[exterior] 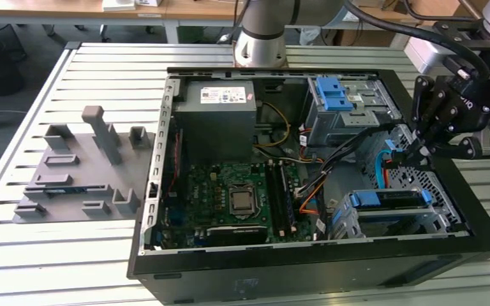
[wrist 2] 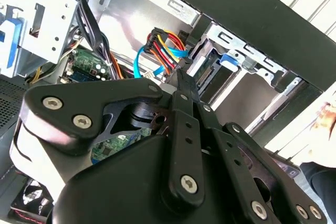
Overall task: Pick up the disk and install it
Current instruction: 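Insert the first disk wire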
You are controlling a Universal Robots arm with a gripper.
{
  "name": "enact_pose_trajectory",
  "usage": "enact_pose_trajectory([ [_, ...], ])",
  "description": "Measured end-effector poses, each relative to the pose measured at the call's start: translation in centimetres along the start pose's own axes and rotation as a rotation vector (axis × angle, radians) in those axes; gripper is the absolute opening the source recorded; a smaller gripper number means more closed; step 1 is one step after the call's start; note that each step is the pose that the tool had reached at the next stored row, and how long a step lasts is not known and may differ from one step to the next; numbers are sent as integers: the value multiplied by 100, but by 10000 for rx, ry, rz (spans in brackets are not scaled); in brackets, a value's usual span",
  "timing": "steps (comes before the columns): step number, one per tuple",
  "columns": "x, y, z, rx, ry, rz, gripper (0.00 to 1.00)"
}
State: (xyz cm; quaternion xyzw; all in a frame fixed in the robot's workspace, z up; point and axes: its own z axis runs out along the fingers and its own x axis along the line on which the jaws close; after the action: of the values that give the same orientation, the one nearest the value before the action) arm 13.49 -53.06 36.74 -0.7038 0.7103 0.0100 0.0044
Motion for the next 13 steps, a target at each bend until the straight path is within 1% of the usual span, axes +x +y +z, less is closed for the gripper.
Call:
enact_pose_trajectory([
  [3,-12,0,0,1,66,0,11],
  [10,-12,0,0,0,71,0,11],
  [11,-12,0,0,0,72,0,11],
  [12,-15,0,1,1,72,1,17],
  [13,-20,0,0,1,75,1,17],
])
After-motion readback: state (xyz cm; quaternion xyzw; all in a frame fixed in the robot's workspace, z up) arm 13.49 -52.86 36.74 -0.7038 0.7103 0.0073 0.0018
